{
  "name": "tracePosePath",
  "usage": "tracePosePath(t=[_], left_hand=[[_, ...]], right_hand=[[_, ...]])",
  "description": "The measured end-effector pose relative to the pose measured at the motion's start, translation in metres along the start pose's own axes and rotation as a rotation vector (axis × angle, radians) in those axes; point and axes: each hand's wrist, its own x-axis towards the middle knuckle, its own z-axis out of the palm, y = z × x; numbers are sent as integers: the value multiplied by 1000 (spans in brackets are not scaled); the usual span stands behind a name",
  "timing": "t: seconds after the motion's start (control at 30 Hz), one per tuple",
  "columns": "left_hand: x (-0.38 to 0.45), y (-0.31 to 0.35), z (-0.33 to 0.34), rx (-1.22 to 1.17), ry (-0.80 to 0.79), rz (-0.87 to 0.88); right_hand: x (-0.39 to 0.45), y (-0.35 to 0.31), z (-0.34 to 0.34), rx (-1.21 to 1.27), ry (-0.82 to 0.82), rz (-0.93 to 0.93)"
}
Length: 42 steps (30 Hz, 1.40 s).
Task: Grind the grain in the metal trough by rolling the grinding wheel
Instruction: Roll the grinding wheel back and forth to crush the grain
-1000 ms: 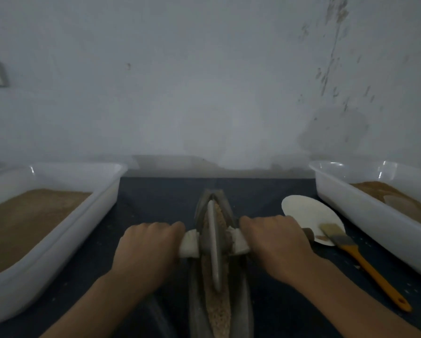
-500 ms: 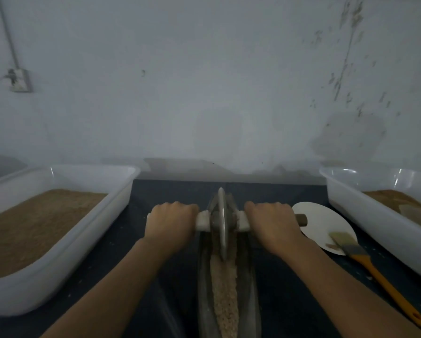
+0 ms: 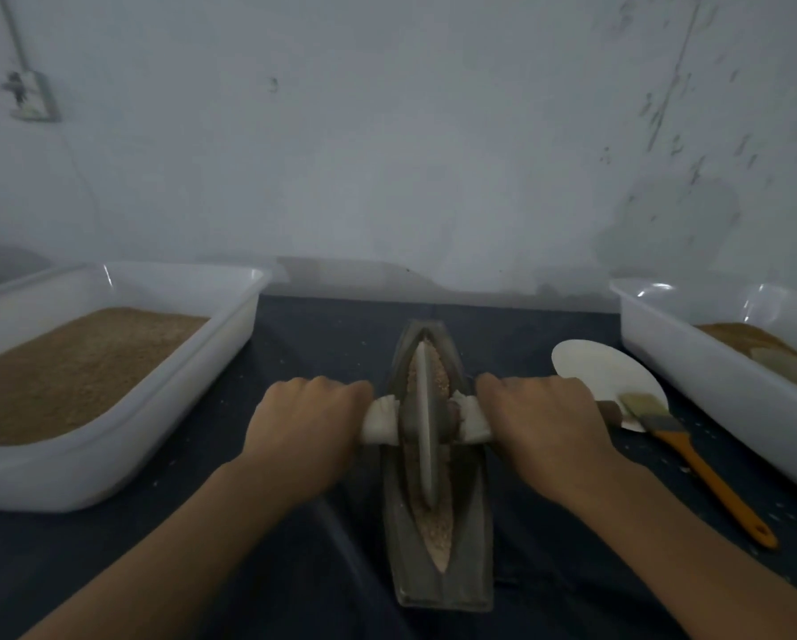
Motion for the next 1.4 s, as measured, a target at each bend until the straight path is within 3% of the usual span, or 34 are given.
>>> tracePosePath(t=[0.37,0.53,0.7,1.07,1.23,1.4], left_hand=[[58,-1,29,99,92,-41],[32,4,14,89,99,16],[1,8,-13,130,106,102],[52,4,23,97,102,-34],[36,5,13,62,82,-38],[-11,9,-12,54,131,92]], right_hand=[[62,16,38,9,121,56],[24,12,31,46,138,7],[-15,7,18,40,273,-21],[53,18,43,24,143,44],[34,12,28,44,107,38],[-15,3,0,32,259,-47]])
